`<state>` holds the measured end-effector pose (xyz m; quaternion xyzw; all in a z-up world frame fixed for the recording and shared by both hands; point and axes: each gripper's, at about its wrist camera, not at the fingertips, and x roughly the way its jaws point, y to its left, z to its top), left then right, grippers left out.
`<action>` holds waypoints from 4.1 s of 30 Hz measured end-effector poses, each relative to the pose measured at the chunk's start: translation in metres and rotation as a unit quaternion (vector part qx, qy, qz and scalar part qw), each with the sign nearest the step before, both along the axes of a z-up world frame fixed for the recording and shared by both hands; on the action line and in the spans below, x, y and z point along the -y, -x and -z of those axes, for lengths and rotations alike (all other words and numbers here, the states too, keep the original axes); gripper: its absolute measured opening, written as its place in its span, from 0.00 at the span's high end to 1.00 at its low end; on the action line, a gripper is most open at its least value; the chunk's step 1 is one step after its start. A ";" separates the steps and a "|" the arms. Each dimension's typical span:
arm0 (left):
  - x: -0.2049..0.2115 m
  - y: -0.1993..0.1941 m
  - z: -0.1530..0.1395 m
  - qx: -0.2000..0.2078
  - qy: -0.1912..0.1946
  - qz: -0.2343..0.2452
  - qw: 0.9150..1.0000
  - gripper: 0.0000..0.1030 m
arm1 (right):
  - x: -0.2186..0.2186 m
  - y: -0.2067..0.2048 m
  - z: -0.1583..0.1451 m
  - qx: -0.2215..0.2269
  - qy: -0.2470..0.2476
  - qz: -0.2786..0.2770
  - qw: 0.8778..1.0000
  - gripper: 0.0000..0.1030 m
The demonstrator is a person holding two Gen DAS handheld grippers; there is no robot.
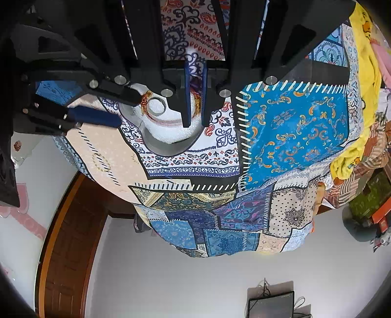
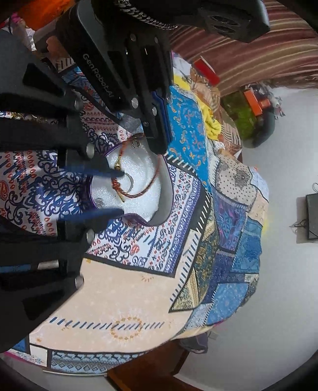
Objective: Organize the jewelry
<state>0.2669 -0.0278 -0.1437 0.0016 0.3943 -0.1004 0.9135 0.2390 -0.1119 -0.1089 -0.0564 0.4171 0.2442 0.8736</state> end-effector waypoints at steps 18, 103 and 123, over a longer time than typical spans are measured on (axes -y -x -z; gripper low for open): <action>-0.024 0.061 -0.038 0.037 -0.013 -0.021 0.999 0.79 | 0.005 0.031 -0.039 0.054 0.008 0.017 0.998 0.58; 0.029 0.092 0.040 -0.085 0.011 0.084 0.993 0.82 | 0.032 0.076 0.010 -0.041 0.016 -0.004 0.999 0.80; -0.008 0.116 0.010 -0.029 0.004 0.029 0.999 0.82 | 0.003 0.069 0.030 -0.062 0.023 -0.058 0.996 0.93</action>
